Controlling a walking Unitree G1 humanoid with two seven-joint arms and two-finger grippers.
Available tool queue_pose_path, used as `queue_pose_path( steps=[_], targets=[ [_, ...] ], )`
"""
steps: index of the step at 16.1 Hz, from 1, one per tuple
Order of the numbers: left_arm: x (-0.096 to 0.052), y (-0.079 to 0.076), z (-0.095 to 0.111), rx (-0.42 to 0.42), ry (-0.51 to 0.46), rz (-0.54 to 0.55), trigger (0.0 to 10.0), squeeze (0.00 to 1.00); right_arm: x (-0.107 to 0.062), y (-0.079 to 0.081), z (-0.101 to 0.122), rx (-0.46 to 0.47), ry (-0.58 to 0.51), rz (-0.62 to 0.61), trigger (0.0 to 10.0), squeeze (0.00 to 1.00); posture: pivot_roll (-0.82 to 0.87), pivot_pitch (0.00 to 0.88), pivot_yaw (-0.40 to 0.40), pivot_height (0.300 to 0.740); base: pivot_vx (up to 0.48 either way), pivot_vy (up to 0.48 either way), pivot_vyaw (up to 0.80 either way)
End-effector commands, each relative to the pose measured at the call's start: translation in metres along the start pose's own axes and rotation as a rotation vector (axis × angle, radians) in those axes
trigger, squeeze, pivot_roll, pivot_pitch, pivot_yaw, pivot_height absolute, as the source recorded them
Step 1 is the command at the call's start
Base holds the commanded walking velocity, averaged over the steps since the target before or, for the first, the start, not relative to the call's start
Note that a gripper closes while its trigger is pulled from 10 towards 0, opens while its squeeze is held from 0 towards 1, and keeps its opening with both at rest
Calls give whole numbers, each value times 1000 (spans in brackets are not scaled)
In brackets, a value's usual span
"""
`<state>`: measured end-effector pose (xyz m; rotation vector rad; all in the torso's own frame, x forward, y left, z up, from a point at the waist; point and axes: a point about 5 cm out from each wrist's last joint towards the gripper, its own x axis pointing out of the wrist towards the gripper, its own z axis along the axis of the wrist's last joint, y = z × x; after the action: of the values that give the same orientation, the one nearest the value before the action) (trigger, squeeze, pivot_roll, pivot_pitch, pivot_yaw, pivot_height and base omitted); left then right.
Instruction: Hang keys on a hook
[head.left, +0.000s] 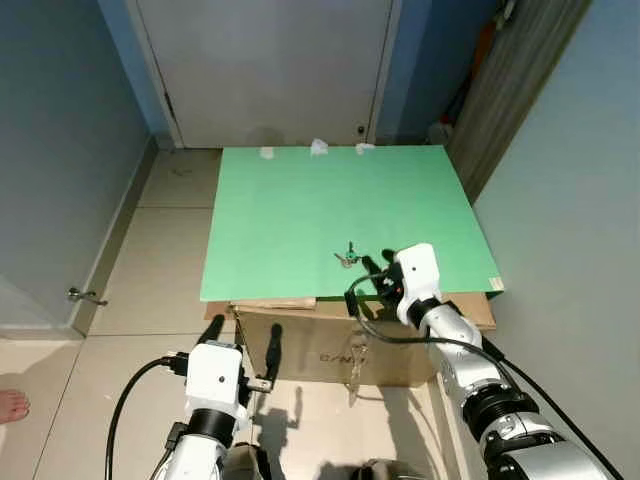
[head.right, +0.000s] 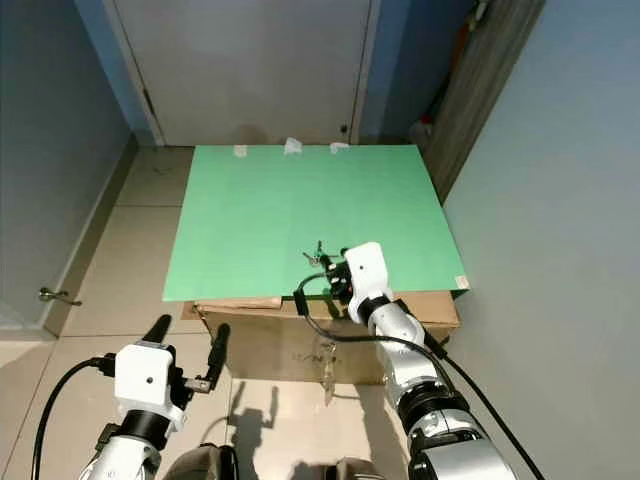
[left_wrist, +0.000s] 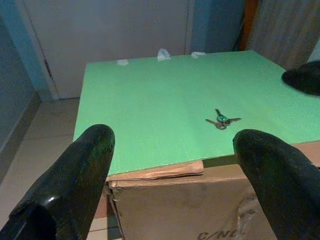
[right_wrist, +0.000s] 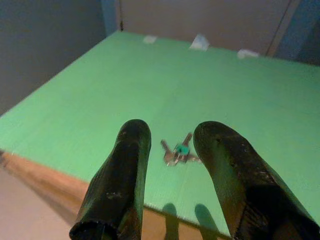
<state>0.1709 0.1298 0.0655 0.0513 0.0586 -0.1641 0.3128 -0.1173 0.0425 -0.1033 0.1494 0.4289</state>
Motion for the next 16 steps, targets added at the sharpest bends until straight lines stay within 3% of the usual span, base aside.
queue_pose_path(
  steps=[1, 2, 4, 9, 13, 16],
  targets=[
    [2, -4, 7, 10, -14, -39, 10000, 0, 0, 5, -5, -9, 26, 20, 10000, 0, 4, 106, -36, 740, 0, 0, 0],
    [3, -4, 9, 46, -15, -44, 10000, 0, 1, 5, -4, -1, 29, 22, 10000, 0, 4, 106, -36, 740, 0, 0, 0],
    [5, -3, 9, 36, 0, -36, 10000, 0, 3, 4, -3, 2, 28, 22, 10000, 0, 18, 112, -42, 740, 0, 0, 0],
    [17, -15, 17, 95, 3, -128, 10000, 0, 3, 5, -3, 4, 27, 19, 10000, 0, 9, 125, -33, 740, 473, 0, 0],
    [36, -30, 22, 101, 41, -228, 10000, 0, 1, 10, -7, 15, 32, 21, 10000, 0, -3, 138, -17, 740, 480, 0, 0],
    [39, -32, 25, 162, 51, -250, 10000, 0, 3, 15, -7, 16, 33, 29, 10000, 0, -4, 149, -10, 740, 320, 0, 0]
  ],
)
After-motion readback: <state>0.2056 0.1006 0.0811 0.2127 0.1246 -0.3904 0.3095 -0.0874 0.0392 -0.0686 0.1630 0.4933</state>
